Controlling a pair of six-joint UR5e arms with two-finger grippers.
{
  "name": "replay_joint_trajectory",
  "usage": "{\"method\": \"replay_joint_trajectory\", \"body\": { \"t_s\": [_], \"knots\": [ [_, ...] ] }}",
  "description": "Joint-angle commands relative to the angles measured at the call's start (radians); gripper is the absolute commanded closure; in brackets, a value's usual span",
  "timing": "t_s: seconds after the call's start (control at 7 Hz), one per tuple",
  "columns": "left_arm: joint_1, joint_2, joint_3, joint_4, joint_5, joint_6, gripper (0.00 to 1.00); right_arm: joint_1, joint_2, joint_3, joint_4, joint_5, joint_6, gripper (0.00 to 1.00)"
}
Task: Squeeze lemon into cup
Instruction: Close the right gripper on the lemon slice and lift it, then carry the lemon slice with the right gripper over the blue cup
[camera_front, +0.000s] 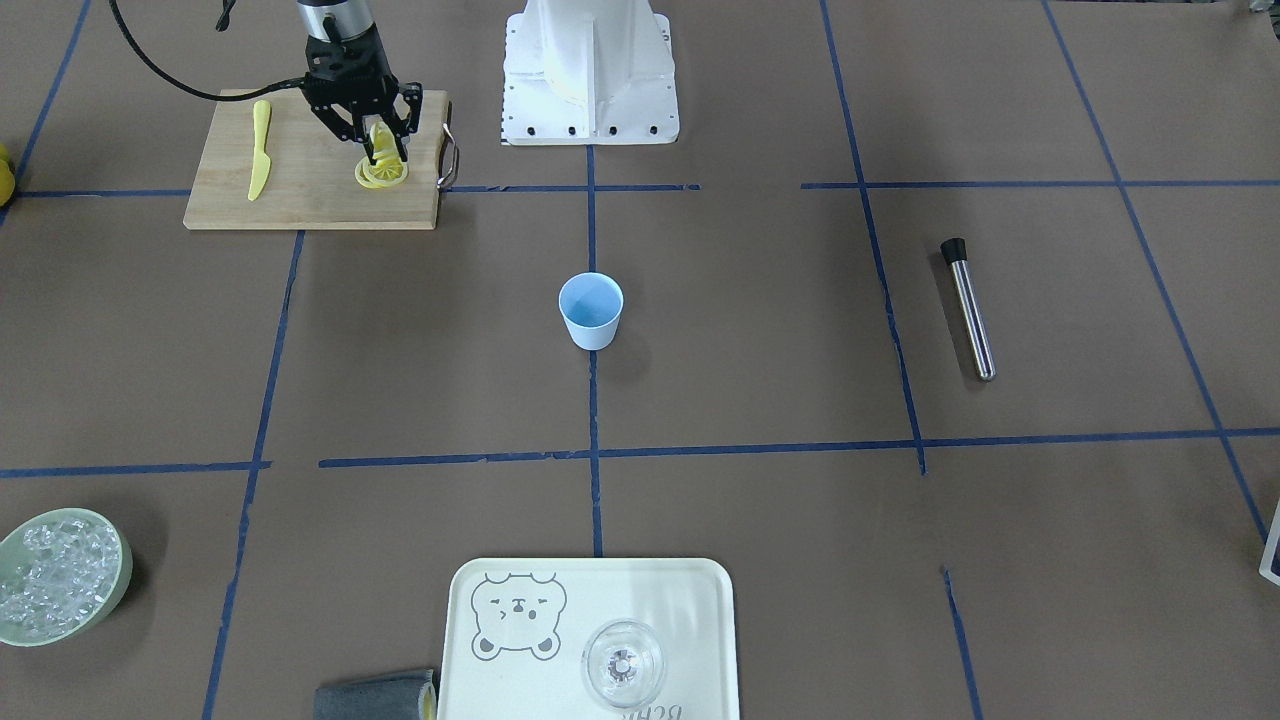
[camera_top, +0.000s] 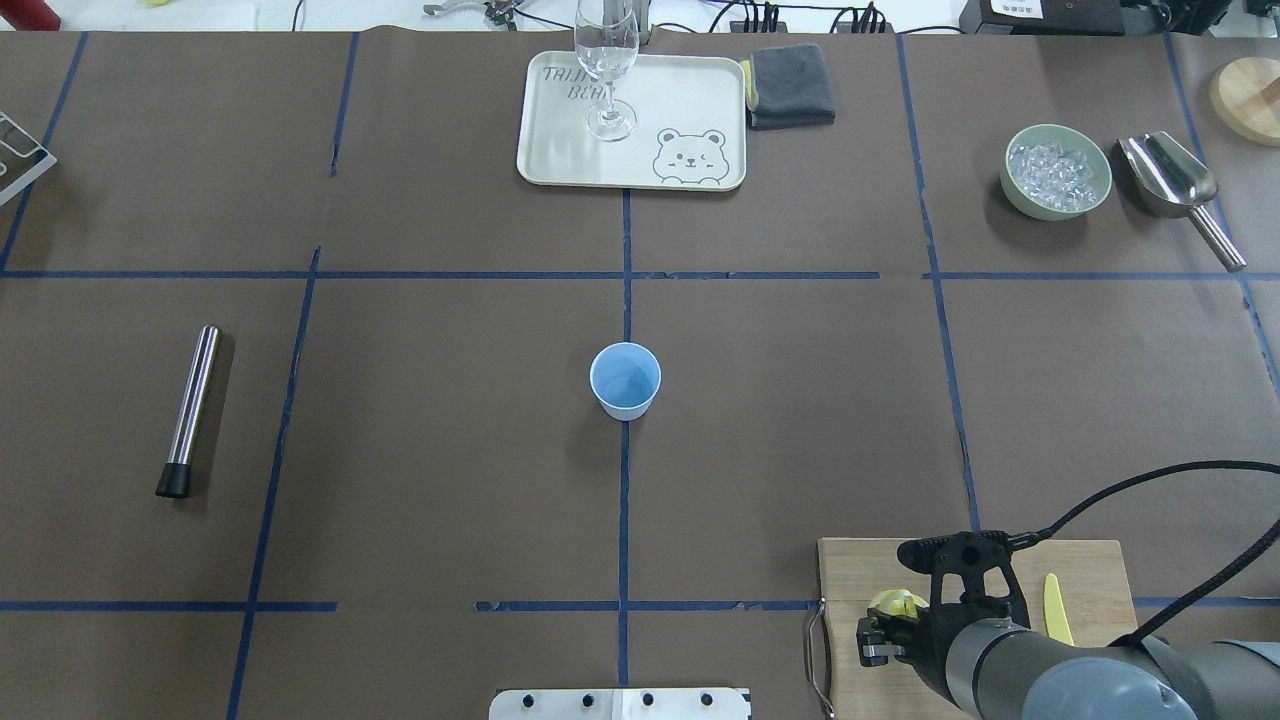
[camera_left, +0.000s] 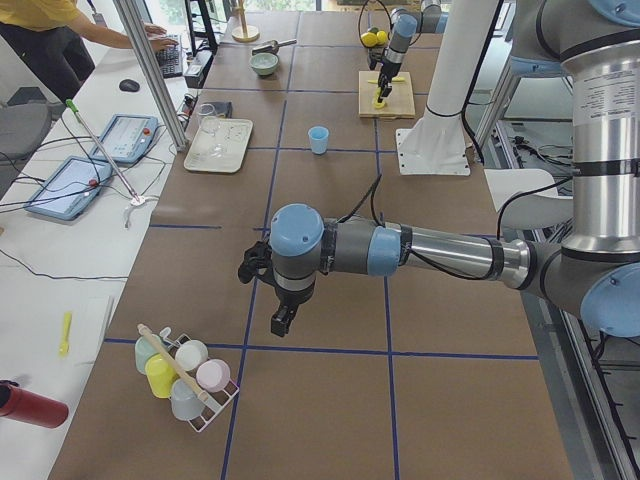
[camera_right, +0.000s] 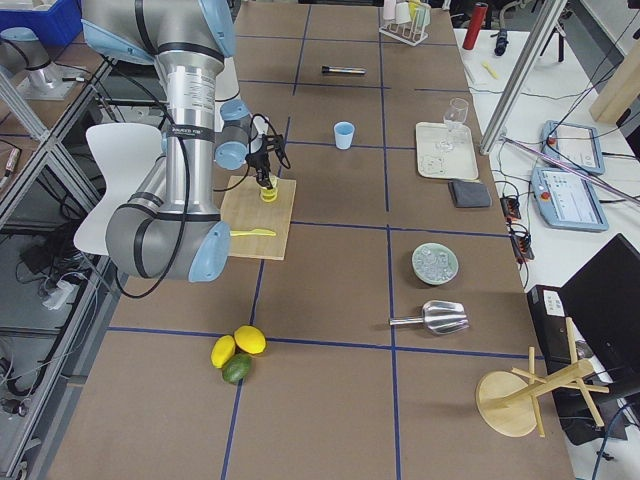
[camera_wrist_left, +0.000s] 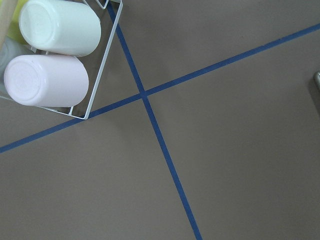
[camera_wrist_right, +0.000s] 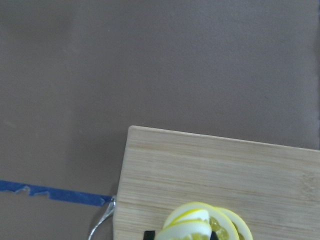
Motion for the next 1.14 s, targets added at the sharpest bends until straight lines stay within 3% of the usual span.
{"method": "replay_joint_trajectory", "body": {
  "t_s": [0.0,0.29,0.71,1.0],
  "knots": [
    [0.000,-0.001,0.000,0.000,0.000,0.000,0.00,0.008,0.014,0.028,-0.004,0.002,0.000,0.65],
    [0.000,-0.001,0.000,0.000,0.000,0.000,0.00,0.025,0.068,0.022,-0.048,0.028,-0.002,0.65],
    [0.000,-0.001,0.002,0.000,0.000,0.000,0.00,0.132,0.456,-0.019,-0.465,0.113,-0.003,0.64],
    [0.000,-0.001,0.002,0.001,0.000,0.000,0.00,0.282,0.721,-0.212,-0.561,0.229,-0.015,0.64]
  ]
}}
